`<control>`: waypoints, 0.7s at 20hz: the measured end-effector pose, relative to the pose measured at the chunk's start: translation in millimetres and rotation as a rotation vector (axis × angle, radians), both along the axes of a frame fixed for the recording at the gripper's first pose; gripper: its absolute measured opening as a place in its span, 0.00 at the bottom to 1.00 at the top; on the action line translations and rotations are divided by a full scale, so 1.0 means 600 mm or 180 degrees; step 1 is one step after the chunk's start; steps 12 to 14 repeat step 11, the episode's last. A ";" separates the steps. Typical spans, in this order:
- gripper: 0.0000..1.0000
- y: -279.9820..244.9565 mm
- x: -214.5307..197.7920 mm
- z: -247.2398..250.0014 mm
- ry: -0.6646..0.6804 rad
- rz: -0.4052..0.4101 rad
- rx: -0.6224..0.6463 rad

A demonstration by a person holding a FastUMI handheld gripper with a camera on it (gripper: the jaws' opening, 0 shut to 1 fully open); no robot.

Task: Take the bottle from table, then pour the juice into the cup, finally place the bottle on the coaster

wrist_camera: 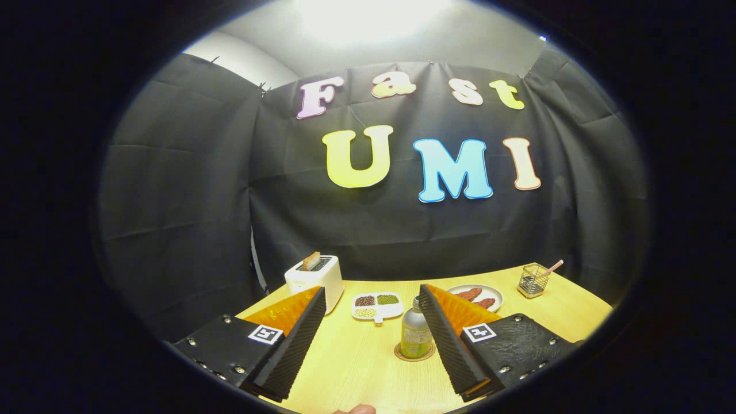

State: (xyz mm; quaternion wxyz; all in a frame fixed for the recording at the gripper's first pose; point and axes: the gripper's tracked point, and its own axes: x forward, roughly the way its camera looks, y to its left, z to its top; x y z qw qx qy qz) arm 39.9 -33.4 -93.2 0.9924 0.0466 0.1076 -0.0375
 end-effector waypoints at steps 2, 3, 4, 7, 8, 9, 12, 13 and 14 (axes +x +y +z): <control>0.98 0.003 -0.014 0.008 -0.0017 0.0023 -0.0017; 0.98 0.004 -0.020 0.012 -0.0035 0.0039 -0.0020; 0.98 0.005 -0.024 0.013 -0.0047 0.0033 -0.0021; 0.98 0.006 -0.027 0.019 -0.0070 0.0037 -0.0032; 0.98 0.007 -0.026 0.022 -0.0084 0.0051 -0.0048; 0.98 0.008 -0.025 0.027 -0.0109 0.0053 -0.0075; 0.98 0.013 -0.025 0.024 -0.0101 0.0087 -0.0070; 0.98 0.013 -0.025 0.024 -0.0101 0.0087 -0.0070; 0.98 0.013 -0.025 0.024 -0.0101 0.0087 -0.0070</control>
